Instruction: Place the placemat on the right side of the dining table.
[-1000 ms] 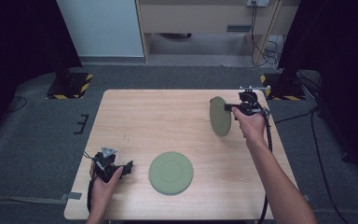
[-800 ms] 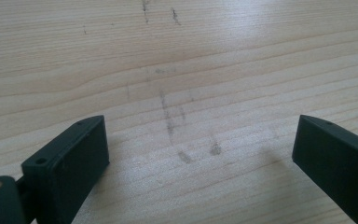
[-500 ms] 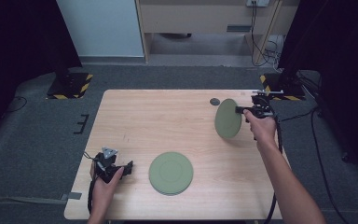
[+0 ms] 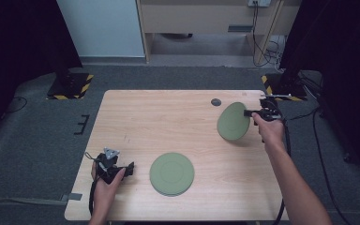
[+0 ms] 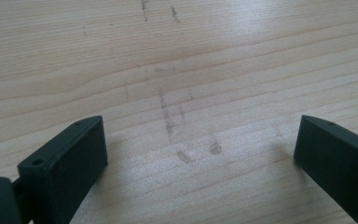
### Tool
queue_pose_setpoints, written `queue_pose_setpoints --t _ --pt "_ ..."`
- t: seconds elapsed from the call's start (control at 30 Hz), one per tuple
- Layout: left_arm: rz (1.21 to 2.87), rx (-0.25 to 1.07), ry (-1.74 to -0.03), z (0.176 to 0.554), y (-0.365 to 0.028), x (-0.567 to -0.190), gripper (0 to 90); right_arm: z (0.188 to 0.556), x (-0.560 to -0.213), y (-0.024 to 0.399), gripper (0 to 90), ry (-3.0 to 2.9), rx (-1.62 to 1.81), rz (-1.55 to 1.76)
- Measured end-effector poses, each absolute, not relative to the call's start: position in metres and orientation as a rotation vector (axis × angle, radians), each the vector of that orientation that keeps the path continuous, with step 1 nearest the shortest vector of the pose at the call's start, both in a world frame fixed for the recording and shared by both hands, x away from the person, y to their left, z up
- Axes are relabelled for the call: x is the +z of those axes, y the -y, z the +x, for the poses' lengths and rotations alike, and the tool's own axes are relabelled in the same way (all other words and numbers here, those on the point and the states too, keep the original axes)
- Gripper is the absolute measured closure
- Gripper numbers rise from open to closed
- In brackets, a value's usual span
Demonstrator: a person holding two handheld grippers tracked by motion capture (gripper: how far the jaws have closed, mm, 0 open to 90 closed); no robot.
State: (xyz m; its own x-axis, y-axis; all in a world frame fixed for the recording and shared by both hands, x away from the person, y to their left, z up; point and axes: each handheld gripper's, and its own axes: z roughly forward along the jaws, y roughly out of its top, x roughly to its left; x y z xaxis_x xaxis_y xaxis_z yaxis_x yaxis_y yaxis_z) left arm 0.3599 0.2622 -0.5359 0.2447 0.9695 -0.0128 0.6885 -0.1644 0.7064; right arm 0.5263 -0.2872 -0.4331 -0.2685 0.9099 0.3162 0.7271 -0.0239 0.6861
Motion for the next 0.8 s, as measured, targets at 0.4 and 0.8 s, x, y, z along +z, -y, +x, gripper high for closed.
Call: queue_pose_setpoints --t 0.4,0.8 --pt "1.934 0.619 -1.511 0.360 -0.261 -0.536 2.0 0.539 -0.456 0.306 85.6 -2.004 1.142 1.784" --pt "1.934 0.621 -1.514 0.360 -0.261 -0.536 1.8 0.544 -0.484 0.323 85.0 -1.982 1.140 1.844"
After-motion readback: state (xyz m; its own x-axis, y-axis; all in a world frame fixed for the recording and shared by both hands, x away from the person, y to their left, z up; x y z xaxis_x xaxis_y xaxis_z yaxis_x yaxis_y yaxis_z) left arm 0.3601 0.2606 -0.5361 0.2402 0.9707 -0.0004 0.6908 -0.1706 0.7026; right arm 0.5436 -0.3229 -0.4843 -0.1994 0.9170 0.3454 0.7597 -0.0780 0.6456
